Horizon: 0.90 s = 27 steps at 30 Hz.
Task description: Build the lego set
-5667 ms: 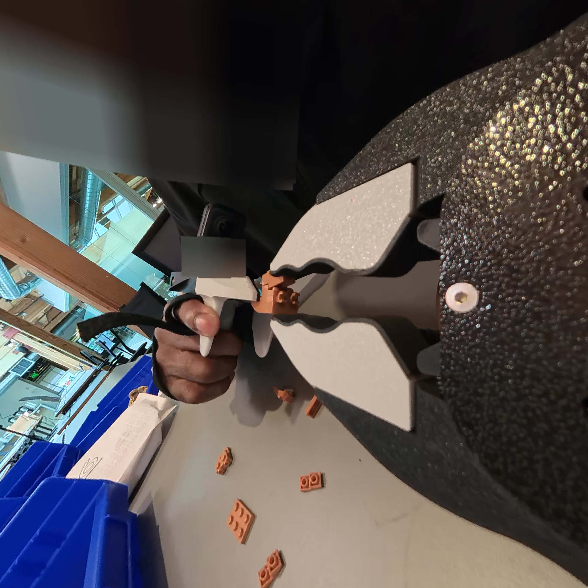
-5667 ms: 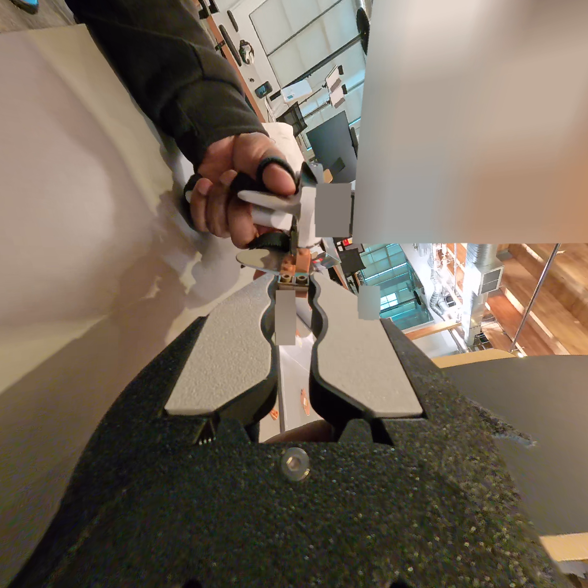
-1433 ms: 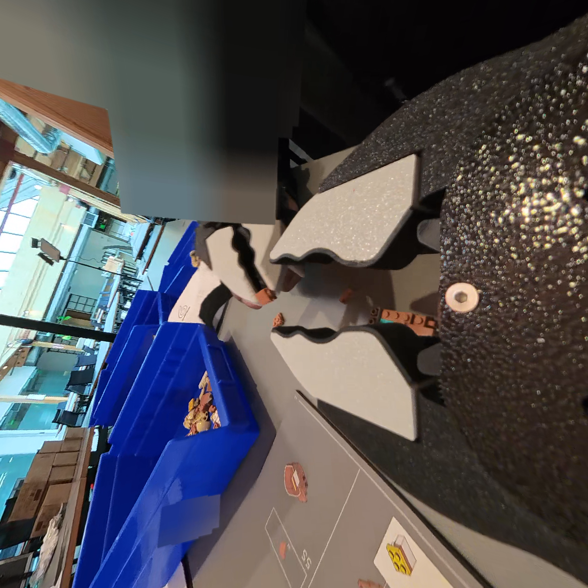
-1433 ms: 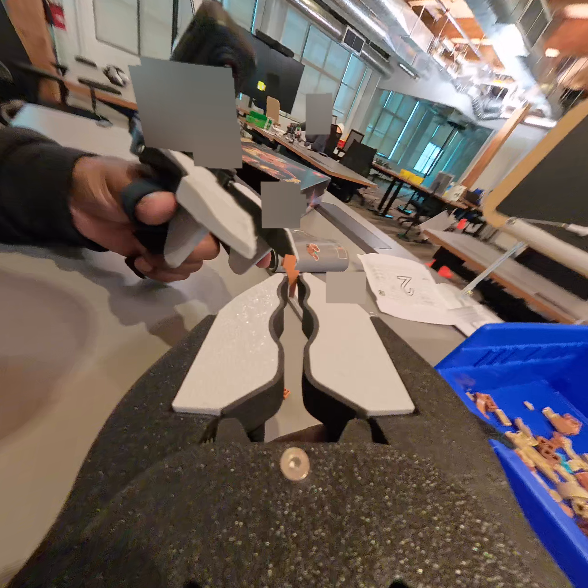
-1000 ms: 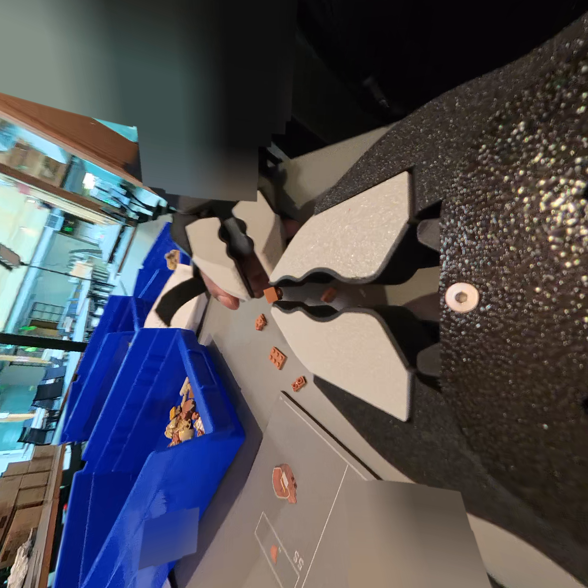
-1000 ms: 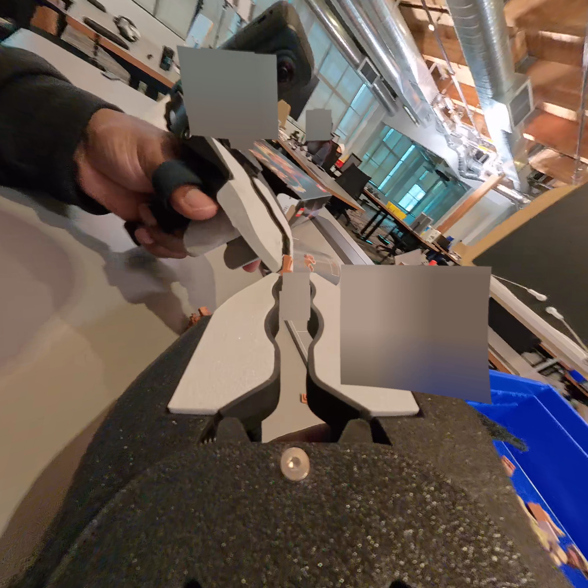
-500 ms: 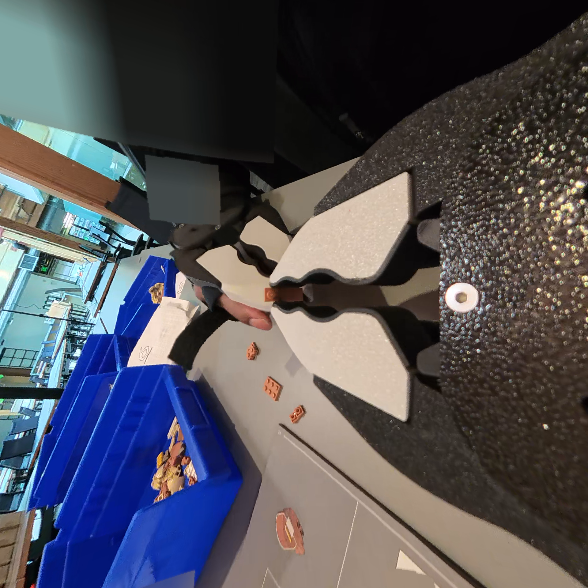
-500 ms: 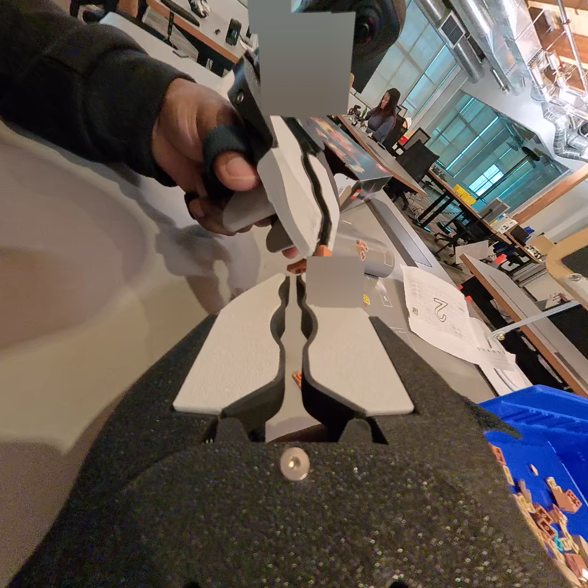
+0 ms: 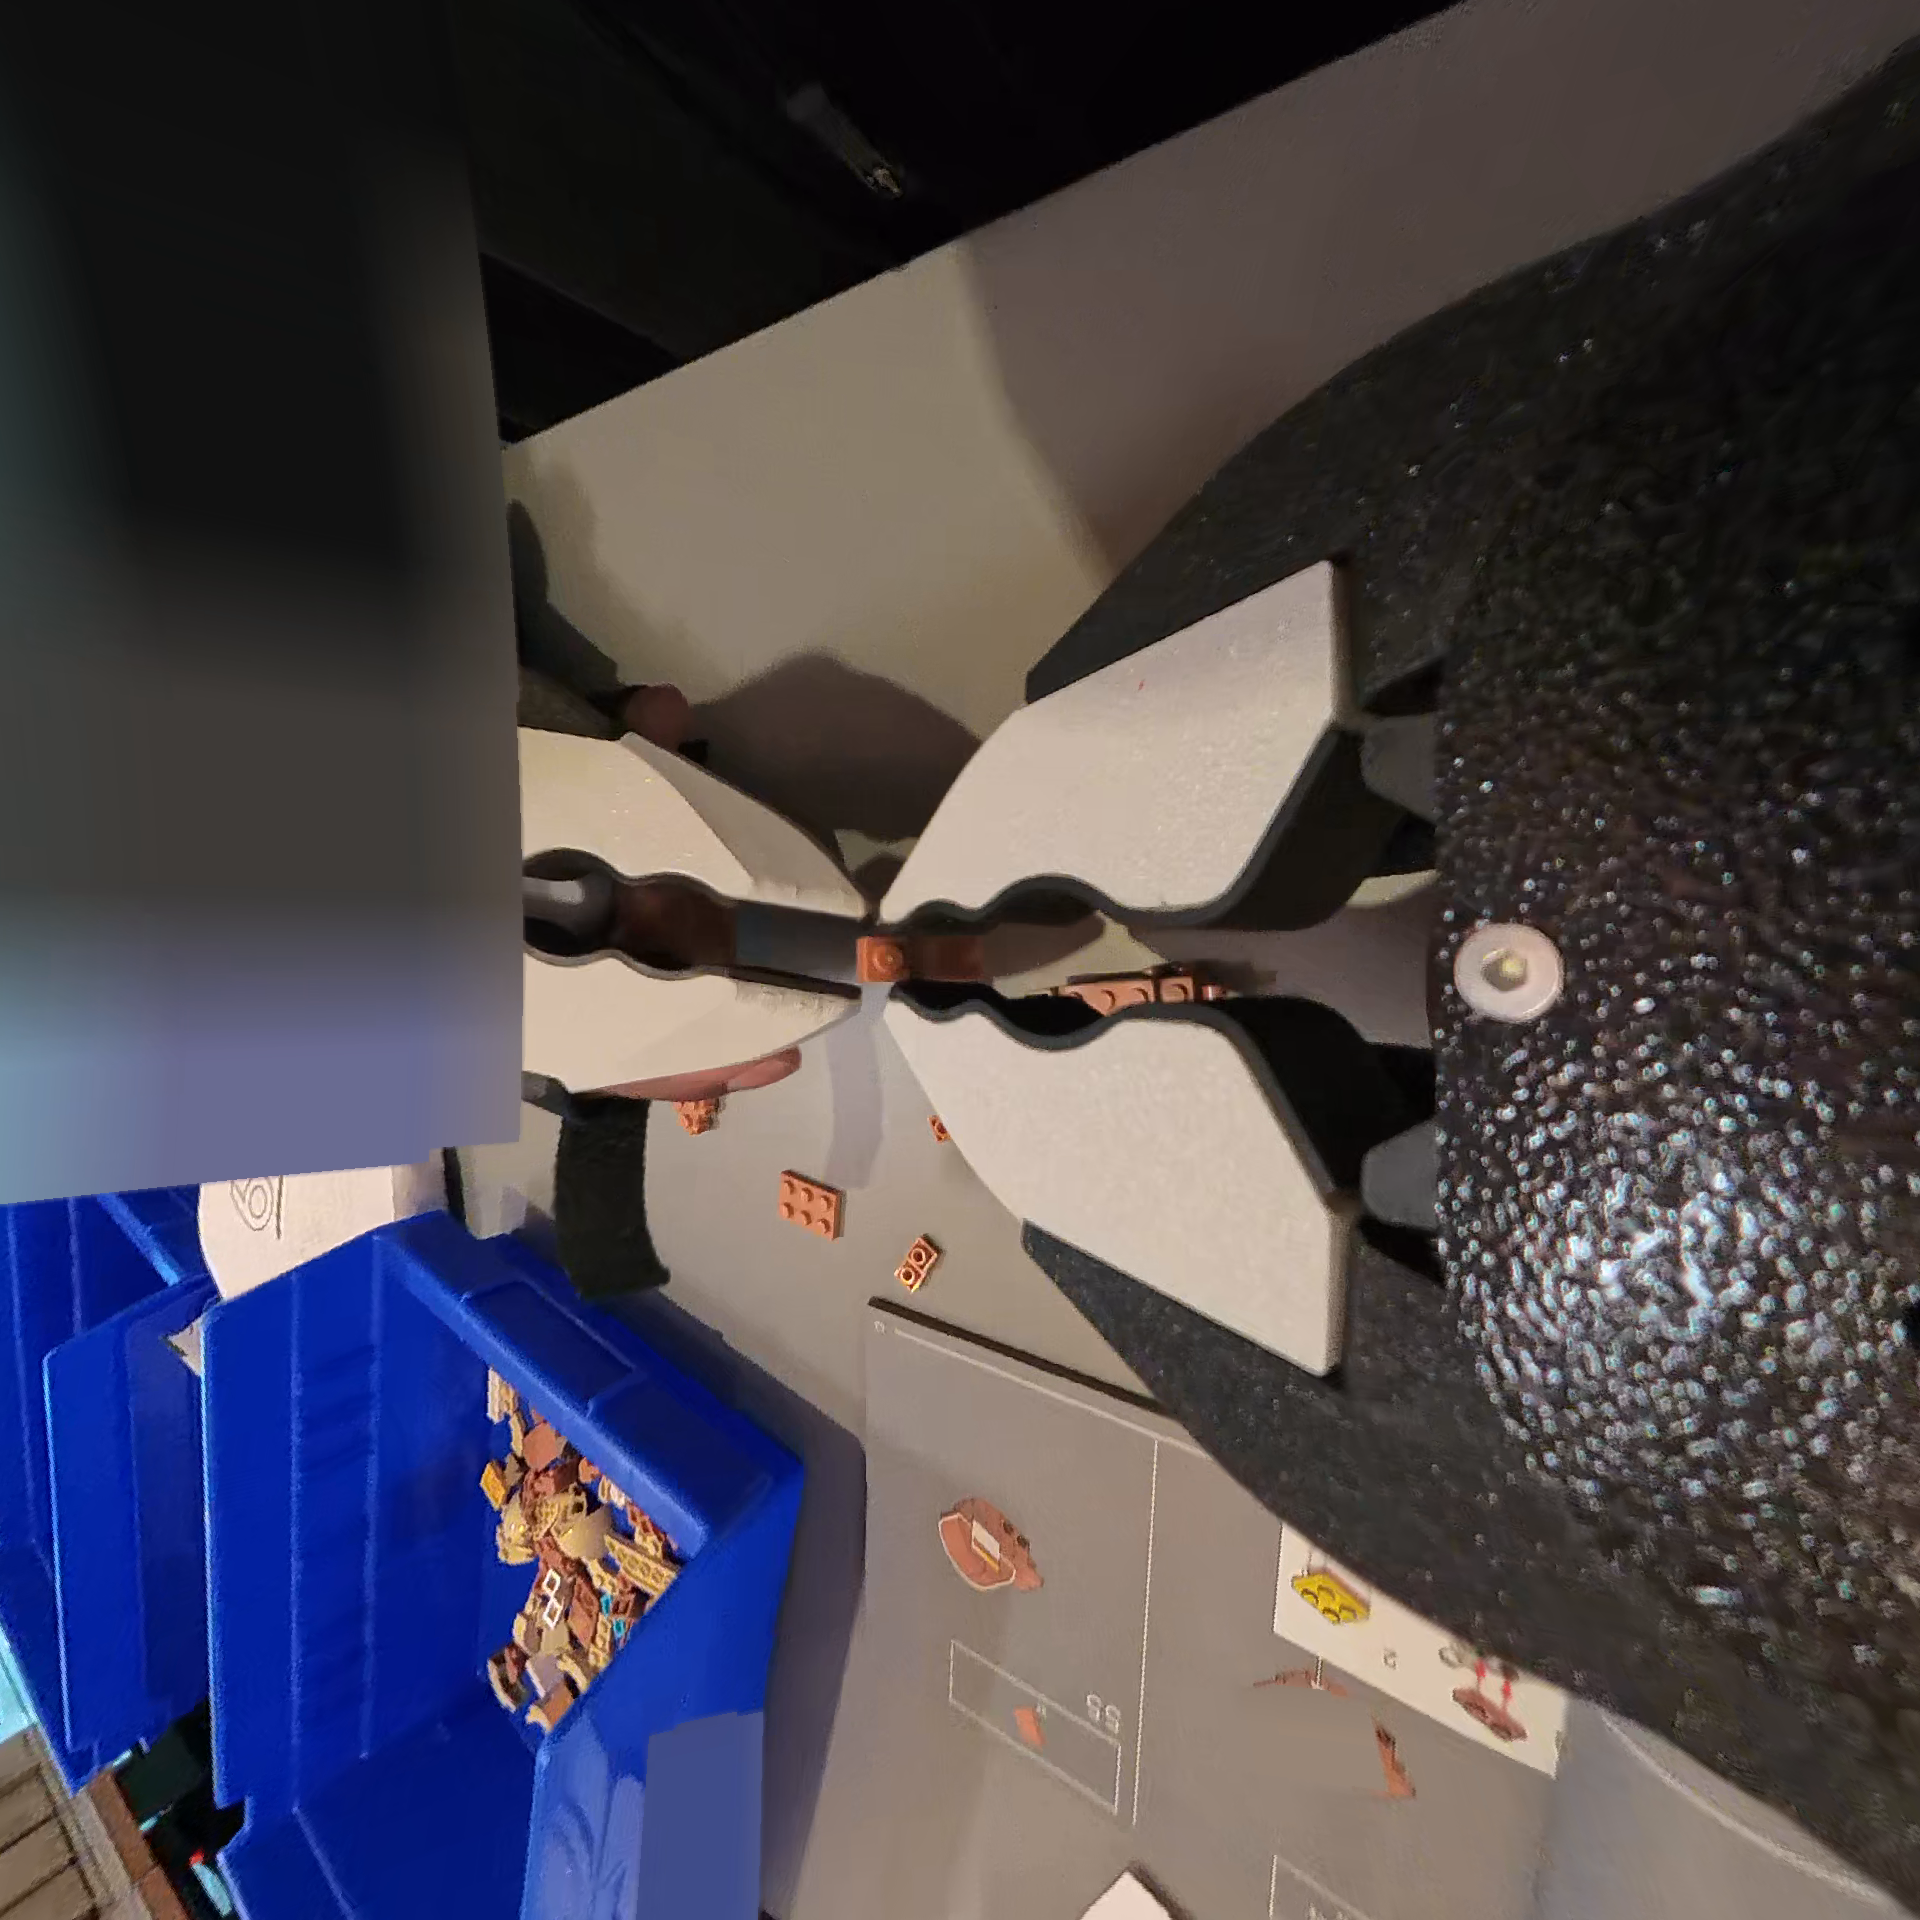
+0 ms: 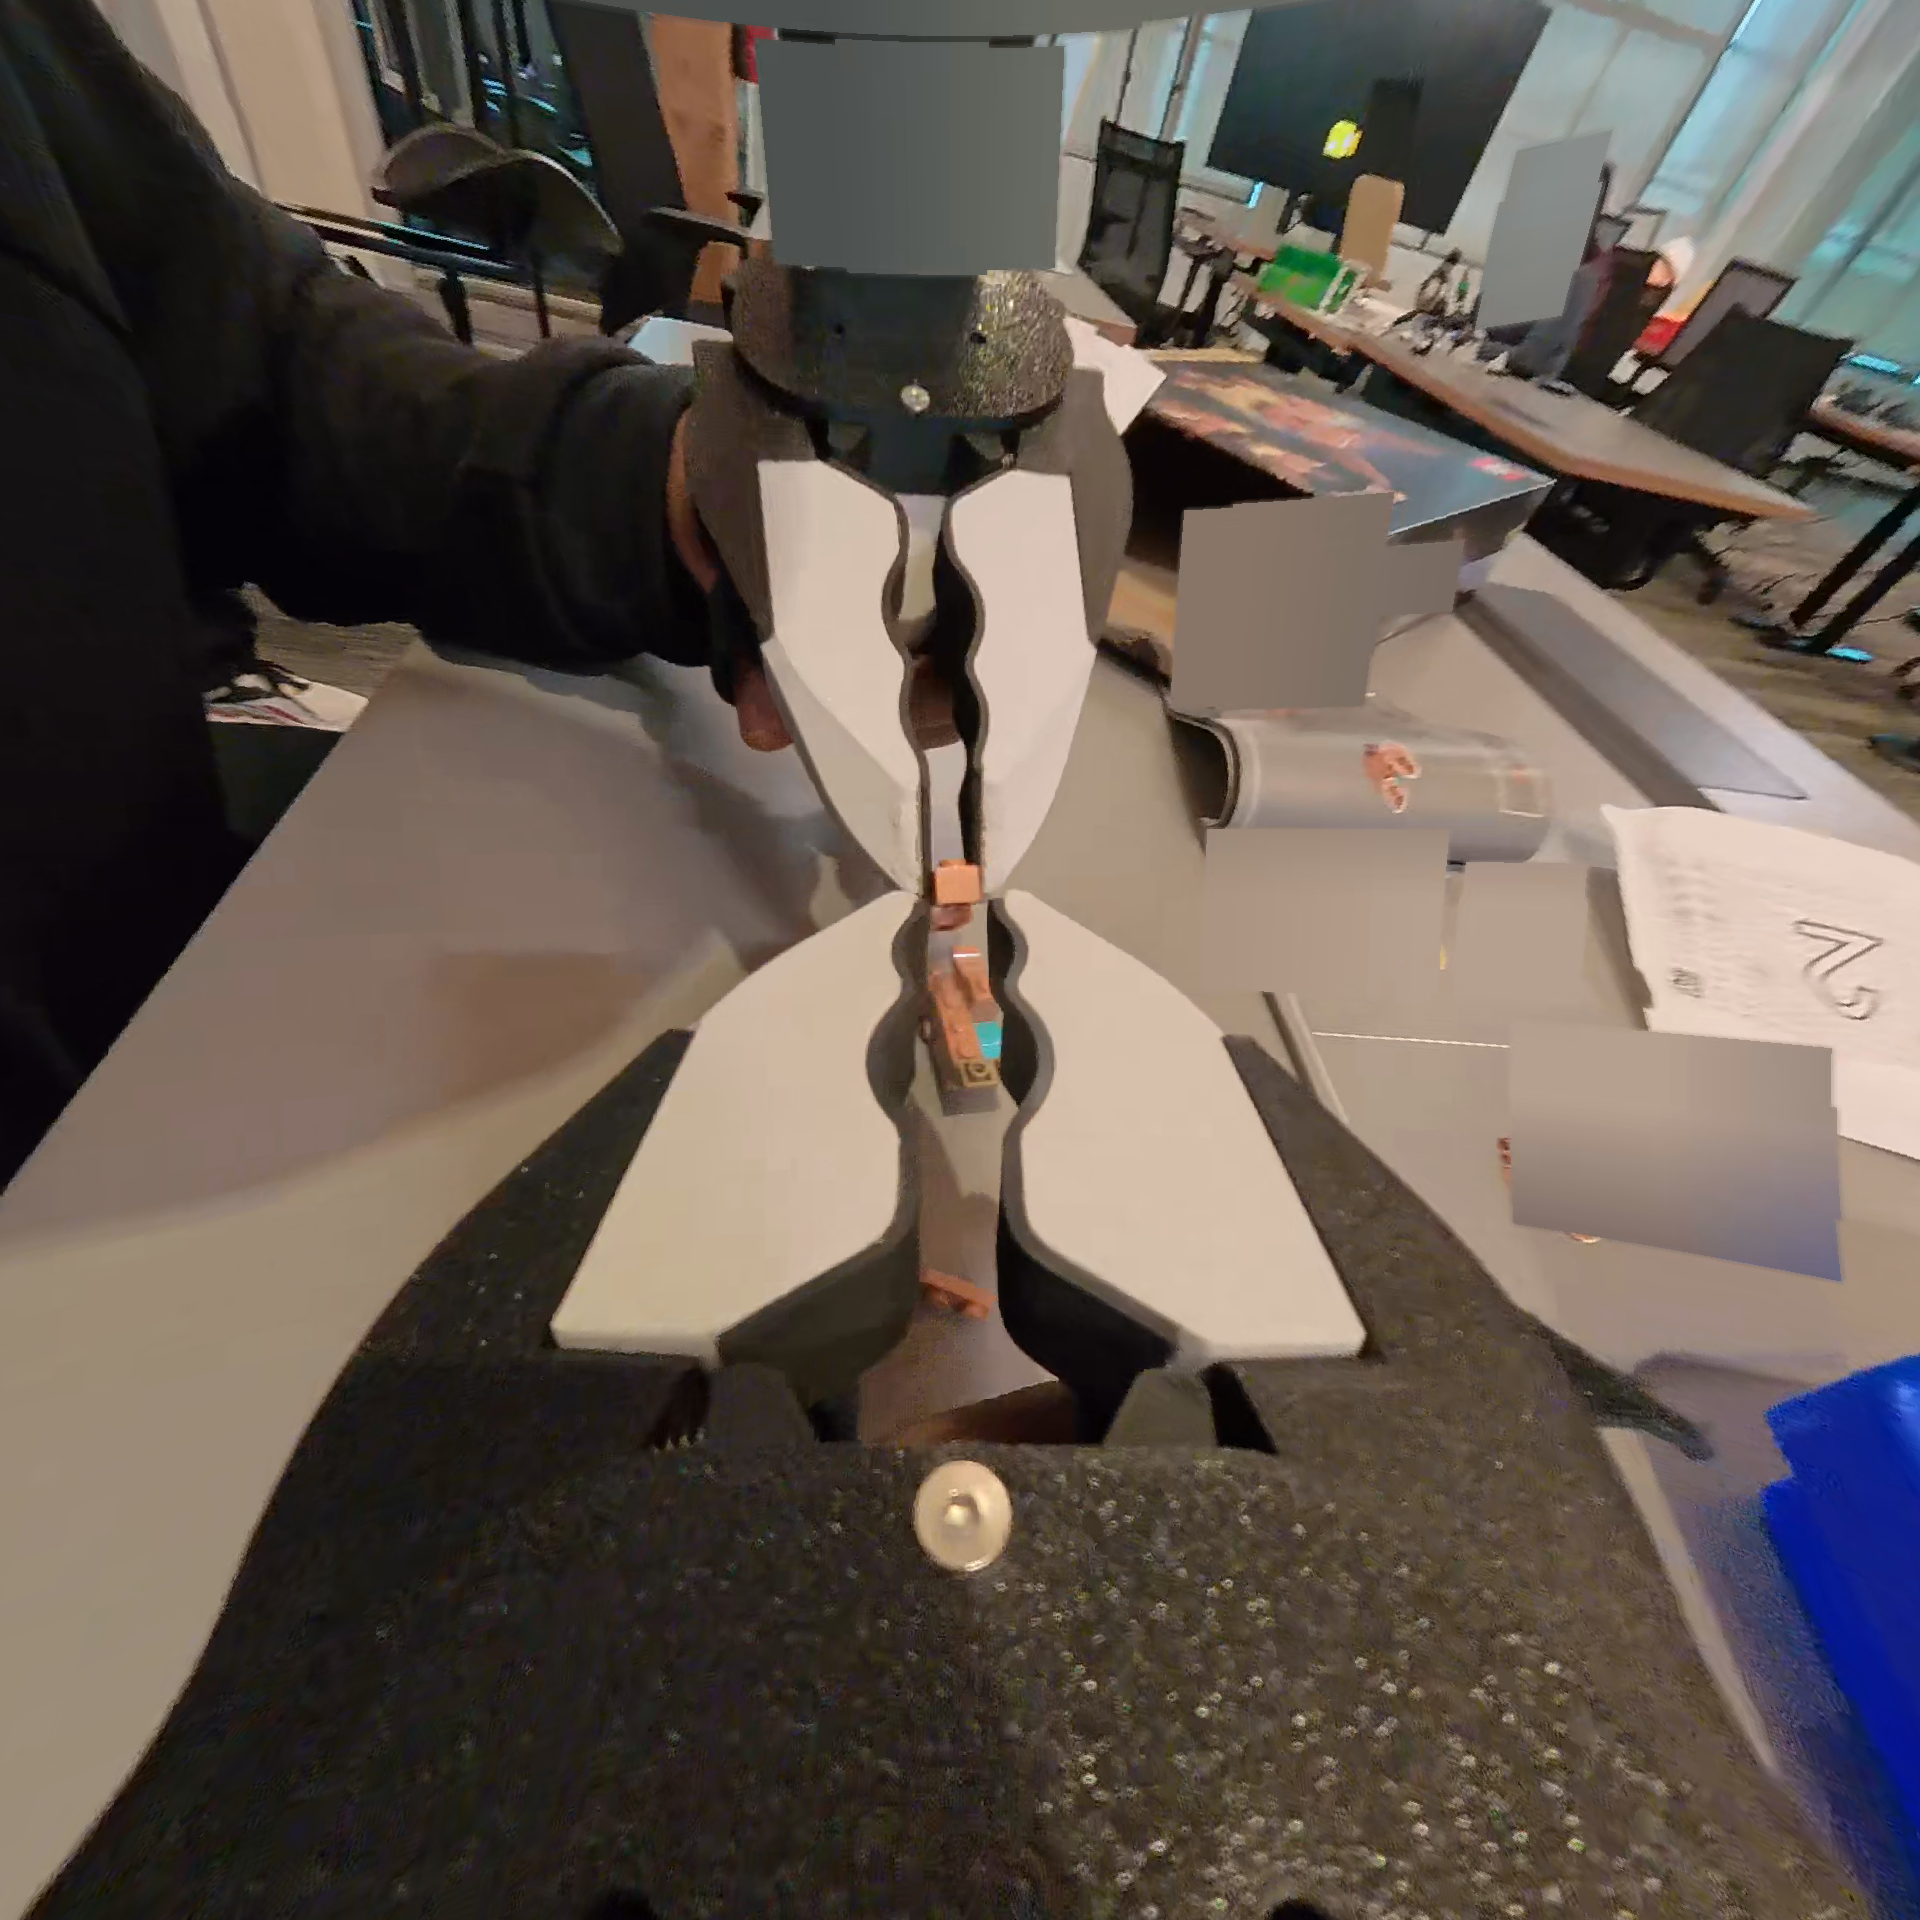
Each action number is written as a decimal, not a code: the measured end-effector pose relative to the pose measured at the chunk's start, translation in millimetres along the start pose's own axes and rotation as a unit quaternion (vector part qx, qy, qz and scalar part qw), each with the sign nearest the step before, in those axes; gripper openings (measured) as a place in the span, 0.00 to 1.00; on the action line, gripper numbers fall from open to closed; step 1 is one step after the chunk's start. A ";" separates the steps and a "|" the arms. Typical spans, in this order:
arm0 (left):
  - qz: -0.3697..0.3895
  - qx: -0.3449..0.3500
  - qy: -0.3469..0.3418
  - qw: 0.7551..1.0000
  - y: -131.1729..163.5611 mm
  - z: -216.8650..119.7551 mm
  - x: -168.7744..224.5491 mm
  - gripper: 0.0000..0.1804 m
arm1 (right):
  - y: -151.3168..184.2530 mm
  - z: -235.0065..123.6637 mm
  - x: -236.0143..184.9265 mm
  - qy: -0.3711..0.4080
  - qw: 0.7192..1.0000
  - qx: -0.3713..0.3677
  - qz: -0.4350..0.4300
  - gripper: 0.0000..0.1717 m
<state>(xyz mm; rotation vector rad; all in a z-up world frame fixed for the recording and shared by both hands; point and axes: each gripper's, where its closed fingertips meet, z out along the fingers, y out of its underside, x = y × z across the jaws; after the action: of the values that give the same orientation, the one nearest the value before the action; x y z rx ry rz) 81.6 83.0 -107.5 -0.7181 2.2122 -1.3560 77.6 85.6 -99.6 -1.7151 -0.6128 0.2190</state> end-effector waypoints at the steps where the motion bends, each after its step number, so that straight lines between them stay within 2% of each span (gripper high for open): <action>1: 0.008 -0.007 -0.001 1.000 1.7 0.7 0.6 0.04 | -0.1 0.0 -2.0 -0.009 1.000 0.001 0.005 0.06; 4: 0.032 -0.025 -0.001 0.999 6.8 3.4 3.6 0.04 | 3.2 1.6 -5.3 -0.017 1.000 -0.009 0.004 0.06; 13: 0.063 -0.024 0.006 0.998 5.1 4.6 10.5 0.04 | 6.5 2.0 -10.9 -0.031 0.999 -0.019 -0.005 0.04; 15: 0.052 -0.004 -0.002 0.999 0.8 3.8 8.0 0.04 | 2.3 0.0 -8.1 -0.025 1.000 -0.005 -0.001 0.04; 17: 0.031 0.020 -0.007 0.999 -4.2 -0.2 3.6 0.10 | -5.1 -3.2 -6.1 -0.029 0.999 0.020 0.027 0.04; 20: -0.014 0.055 0.016 0.998 -9.4 -5.6 3.5 0.12 | -13.8 -6.8 -1.7 -0.031 0.996 0.054 0.066 0.04; 25: -0.030 0.080 0.031 0.996 -13.9 -4.7 6.4 0.09 | -14.0 -3.9 -6.1 -0.038 0.995 0.059 0.074 0.04; 27: -0.019 0.073 0.036 0.996 -12.2 -2.3 10.4 0.04 | -13.0 -1.9 -7.9 -0.038 0.995 0.057 0.072 0.04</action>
<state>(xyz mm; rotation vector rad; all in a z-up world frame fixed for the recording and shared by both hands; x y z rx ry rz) 74.7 73.3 -96.6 -0.6709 2.1365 -1.5683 68.2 81.5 -88.1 -1.6474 -0.5234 0.4147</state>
